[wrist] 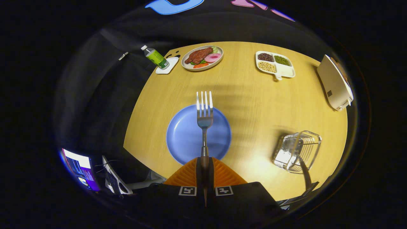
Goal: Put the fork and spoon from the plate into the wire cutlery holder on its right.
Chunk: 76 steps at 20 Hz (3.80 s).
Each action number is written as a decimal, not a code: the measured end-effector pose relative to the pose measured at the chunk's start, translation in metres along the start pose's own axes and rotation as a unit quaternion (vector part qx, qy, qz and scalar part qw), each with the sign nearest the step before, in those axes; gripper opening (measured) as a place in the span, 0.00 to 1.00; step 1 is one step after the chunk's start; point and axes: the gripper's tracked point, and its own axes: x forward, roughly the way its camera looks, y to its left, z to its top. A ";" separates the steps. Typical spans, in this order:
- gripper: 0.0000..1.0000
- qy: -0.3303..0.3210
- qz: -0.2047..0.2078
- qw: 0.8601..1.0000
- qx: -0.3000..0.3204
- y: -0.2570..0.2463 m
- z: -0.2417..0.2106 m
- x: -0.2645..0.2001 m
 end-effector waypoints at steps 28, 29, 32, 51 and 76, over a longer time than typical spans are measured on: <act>0.08 0.430 -0.126 0.893 -0.048 -0.190 -0.047 -0.063; 0.08 0.433 -0.126 0.891 -0.048 -0.190 -0.047 -0.061; 0.10 0.431 -0.128 0.892 -0.045 -0.191 -0.041 -0.048; 0.97 -0.010 -0.118 0.992 -0.052 -0.157 0.046 -0.085; 0.97 -0.446 0.009 0.866 -0.226 -0.070 0.105 -0.251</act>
